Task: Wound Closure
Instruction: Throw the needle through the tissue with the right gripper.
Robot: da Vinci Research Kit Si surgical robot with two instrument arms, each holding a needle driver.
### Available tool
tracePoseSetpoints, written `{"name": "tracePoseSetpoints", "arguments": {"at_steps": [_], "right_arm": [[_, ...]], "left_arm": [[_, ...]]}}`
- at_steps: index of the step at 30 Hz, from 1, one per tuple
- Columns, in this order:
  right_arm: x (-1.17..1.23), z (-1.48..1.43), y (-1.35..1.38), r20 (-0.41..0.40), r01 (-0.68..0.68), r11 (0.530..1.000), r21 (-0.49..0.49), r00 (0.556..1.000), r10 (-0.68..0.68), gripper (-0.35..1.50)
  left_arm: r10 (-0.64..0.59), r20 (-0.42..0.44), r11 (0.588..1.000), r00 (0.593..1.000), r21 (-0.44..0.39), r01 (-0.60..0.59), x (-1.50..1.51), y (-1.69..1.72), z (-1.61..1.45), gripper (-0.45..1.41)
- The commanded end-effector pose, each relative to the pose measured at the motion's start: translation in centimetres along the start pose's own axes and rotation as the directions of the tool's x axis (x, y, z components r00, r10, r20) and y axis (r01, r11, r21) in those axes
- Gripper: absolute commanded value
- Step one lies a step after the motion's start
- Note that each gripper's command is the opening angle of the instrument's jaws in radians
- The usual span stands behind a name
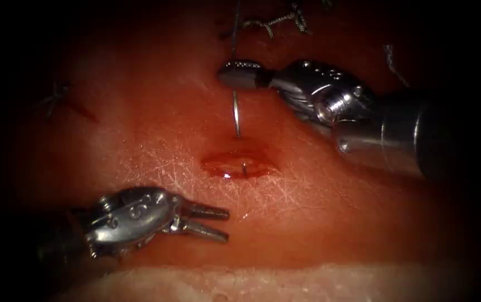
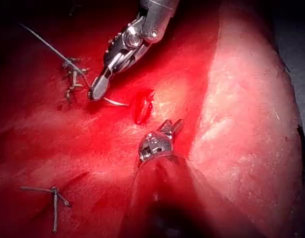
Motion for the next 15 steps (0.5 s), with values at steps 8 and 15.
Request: {"name": "tracePoseSetpoints", "arguments": {"at_steps": [8, 15], "right_arm": [[-0.34, 0.0, -0.16, 0.057, -0.063, 0.998, -0.004, 0.996, 0.063, -0.35], [-0.58, -0.07, -0.34, 0.093, -0.106, 0.994, 0.0, 0.99, 0.105, -0.35]], "left_arm": [[0.003, 0.0, 1.0, 1.0, -0.005, -0.003, -0.03, -0.04, 0.03, 0.16], [-0.003, 0.001, 1.0, 1.0, -0.006, 0.003, -0.03, -0.04, 0.03, 0.16]]}}
